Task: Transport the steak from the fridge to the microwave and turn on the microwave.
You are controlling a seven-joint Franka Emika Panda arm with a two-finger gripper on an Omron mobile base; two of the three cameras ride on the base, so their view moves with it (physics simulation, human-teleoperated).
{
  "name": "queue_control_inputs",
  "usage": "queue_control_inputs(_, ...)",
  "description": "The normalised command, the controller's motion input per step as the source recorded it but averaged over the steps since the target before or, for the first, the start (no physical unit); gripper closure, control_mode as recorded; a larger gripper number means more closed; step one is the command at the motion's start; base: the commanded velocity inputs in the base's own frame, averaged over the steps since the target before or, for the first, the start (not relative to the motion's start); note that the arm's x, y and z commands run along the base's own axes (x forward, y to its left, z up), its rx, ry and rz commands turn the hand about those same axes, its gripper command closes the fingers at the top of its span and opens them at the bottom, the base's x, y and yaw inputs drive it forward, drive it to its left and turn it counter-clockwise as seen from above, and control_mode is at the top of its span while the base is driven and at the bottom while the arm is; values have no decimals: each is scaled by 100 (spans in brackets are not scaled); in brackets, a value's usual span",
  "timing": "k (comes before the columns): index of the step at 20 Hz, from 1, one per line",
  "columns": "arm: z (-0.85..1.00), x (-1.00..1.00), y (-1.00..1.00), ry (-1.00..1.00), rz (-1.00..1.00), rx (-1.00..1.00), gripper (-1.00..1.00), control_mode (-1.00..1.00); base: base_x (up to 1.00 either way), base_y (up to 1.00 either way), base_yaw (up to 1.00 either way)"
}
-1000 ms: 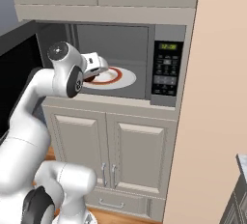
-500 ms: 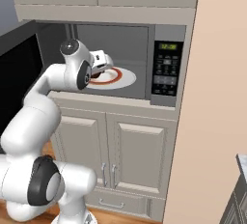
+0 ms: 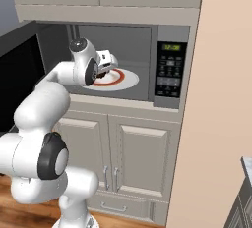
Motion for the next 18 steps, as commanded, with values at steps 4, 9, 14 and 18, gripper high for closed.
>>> queue_control_inputs(4,-16,47,5,4,0,0,100,-100,0,0,0)
queue_control_inputs(9,-21,43,8,2,0,0,100,-100,0,0,0)
queue_control_inputs(14,-21,43,7,2,0,0,100,-100,0,0,0)
queue_control_inputs(18,-17,40,1,1,0,0,100,-100,0,0,0)
